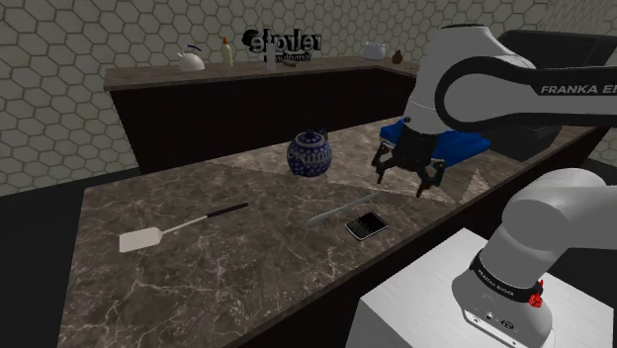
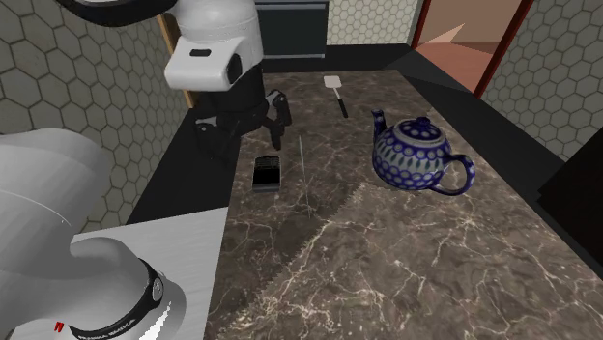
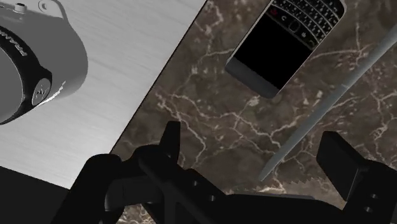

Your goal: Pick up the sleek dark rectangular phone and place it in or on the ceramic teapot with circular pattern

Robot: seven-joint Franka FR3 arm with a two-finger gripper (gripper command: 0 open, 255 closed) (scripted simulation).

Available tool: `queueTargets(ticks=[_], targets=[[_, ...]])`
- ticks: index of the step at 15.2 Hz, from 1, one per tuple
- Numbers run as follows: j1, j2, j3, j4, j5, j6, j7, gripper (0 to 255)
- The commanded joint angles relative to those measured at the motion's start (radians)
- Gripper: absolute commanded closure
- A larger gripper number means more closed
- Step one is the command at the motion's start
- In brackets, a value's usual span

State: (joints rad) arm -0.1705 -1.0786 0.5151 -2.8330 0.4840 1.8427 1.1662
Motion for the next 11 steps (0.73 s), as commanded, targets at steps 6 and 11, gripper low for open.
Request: queueTargets(ticks=[6,11], targets=[[-0.063,0.129,0.303,-0.003,0.244,0.184,0.419,0],[-0.068,0.184,0.363,-0.034,0.293,0.273,0.408,0]])
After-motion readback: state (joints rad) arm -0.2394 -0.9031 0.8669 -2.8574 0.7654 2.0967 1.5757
